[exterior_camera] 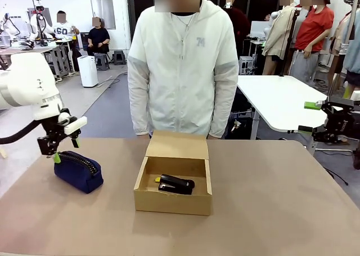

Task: Pack the items into the box.
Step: Pick up the item indicated by the person and place it inside the Mailer Box.

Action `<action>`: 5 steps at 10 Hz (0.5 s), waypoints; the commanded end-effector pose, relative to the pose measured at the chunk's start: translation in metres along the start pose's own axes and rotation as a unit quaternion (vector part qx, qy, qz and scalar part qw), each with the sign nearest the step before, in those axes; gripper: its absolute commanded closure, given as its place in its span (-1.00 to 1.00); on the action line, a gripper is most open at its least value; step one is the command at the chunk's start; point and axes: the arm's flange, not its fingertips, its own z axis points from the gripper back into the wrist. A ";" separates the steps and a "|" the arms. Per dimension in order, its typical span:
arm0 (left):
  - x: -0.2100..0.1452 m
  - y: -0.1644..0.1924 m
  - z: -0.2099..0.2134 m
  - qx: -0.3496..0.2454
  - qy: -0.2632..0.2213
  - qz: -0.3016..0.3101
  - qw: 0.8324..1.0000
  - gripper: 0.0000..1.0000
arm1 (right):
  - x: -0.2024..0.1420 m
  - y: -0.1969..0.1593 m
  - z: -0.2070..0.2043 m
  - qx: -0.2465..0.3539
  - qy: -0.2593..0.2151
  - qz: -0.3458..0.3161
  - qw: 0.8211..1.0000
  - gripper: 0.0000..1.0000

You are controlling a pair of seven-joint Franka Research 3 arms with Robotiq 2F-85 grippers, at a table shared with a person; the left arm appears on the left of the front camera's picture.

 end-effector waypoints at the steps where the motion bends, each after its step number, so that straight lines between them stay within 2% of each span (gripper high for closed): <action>1: 0.004 0.008 0.001 0.032 0.025 0.075 0.996 -1.00 | -0.001 0.003 0.001 0.005 0.003 0.002 1.000 -1.00; 3: 0.004 0.008 0.001 0.032 0.025 0.075 0.996 -1.00 | -0.001 0.003 0.001 0.005 0.003 0.002 1.000 -1.00; 4: -0.001 0.003 0.003 0.011 0.004 0.021 1.000 -1.00 | -0.001 0.003 0.001 0.005 0.003 0.002 1.000 -1.00; 5: -0.001 0.012 -0.006 0.020 0.009 0.035 0.999 -1.00 | -0.001 0.003 0.001 0.005 0.003 0.002 1.000 -1.00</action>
